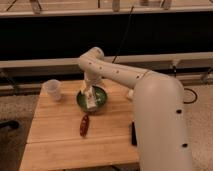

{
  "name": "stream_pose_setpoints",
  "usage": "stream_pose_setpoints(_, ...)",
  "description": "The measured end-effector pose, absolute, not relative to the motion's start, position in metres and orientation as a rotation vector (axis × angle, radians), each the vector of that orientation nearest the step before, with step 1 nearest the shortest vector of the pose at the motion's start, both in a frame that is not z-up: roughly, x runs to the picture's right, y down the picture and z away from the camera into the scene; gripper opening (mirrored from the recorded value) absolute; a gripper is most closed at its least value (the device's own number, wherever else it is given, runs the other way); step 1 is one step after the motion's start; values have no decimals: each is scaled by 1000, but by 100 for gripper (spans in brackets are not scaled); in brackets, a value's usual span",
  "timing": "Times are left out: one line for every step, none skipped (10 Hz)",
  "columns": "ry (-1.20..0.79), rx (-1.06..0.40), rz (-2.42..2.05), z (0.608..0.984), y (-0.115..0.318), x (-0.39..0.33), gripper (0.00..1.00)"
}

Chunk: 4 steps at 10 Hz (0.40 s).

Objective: Place the bottle in the ceramic bowl

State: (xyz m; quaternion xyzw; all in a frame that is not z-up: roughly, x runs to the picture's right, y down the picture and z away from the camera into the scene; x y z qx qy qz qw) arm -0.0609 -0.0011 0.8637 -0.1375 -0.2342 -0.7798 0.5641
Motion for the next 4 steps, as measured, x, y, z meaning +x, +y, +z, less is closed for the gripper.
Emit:
stream_pose_setpoints(-546, -313, -1831, 856, -8, -60, 80)
stream_pose_setpoints(-547, -318, -1824, 846, -17, -55, 80)
stream_pose_setpoints(-551, -321, -1820, 841, -21, -52, 80)
stream_pose_setpoints(-555, -326, -1822, 839, -21, -51, 80)
